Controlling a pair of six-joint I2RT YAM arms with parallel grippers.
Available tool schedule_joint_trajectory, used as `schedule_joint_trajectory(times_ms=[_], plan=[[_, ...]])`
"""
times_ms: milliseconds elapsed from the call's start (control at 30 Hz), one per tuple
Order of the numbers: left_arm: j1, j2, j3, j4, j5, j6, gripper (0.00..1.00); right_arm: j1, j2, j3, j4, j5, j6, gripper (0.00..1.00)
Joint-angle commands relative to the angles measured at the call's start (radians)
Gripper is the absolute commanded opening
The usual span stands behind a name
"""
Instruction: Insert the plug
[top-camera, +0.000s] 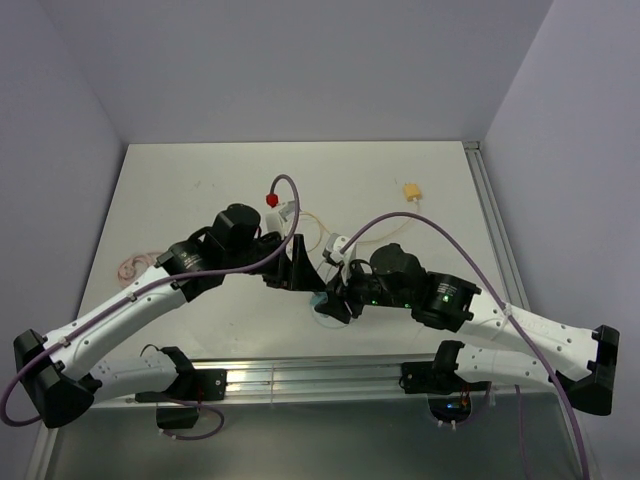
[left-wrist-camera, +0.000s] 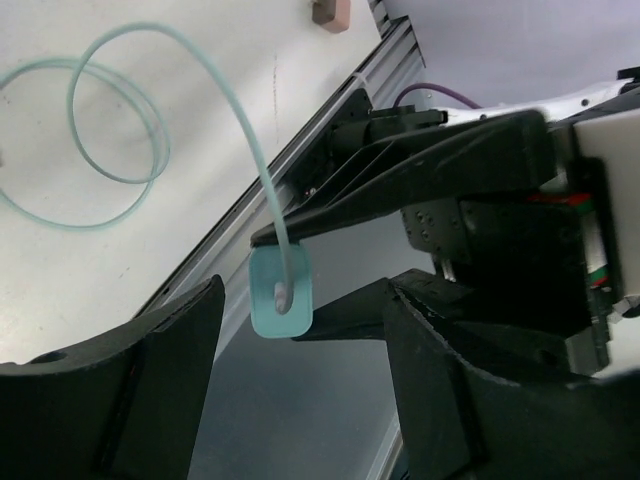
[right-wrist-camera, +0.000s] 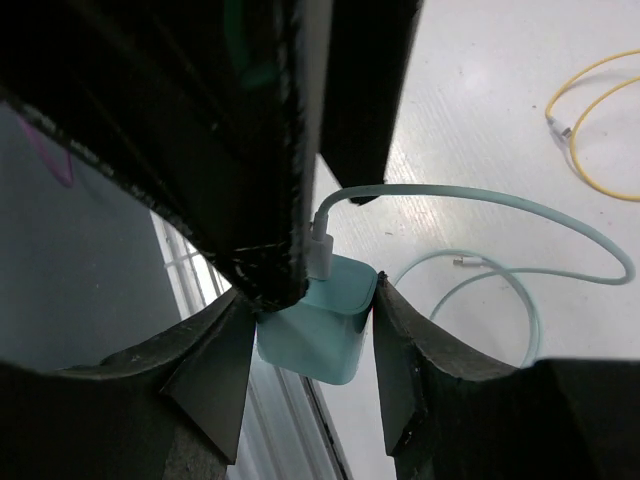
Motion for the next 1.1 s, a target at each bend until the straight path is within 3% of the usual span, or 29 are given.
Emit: schedule_joint_trajectory(times_ms=[0, 367, 567, 767, 867, 967, 1000, 1067], plan=[[-0.022, -0.033, -0.019, -0.036, -0.067, 0.013, 0.70, 0.012, -0.032, 0.037, 0.043, 0.043, -0.006, 0.00], [-0.108, 0.016, -0.010, -0.053, -0.084, 0.030, 0.64, 0.057, -0.003, 0.082, 0.028, 0.061, -0.008, 0.00], [-0.137, 0.058, -0.005, -0.055, -0.050, 0.055, 0.52, 0.064, 0.002, 0.083, 0.021, 0.064, -0.009, 0.00], [-0.137, 0.066, -0.021, -0.033, -0.008, 0.059, 0.28, 0.069, -0.007, 0.071, 0.025, 0.073, -0.012, 0.00], [-0.137, 0.069, -0.024, -0.012, 0.023, 0.061, 0.04, 0.068, -0.009, 0.068, 0.028, 0.072, -0.014, 0.00], [-0.137, 0.059, -0.028, -0.009, 0.029, 0.060, 0.00, 0.068, -0.010, 0.065, 0.031, 0.089, -0.005, 0.00], [-0.137, 0.049, -0.030, -0.007, 0.014, 0.056, 0.00, 0.069, -0.013, 0.062, 0.036, 0.098, 0.000, 0.03], [-0.137, 0.038, -0.028, -0.012, -0.030, 0.044, 0.00, 0.069, -0.030, 0.048, 0.045, 0.122, 0.012, 0.28]])
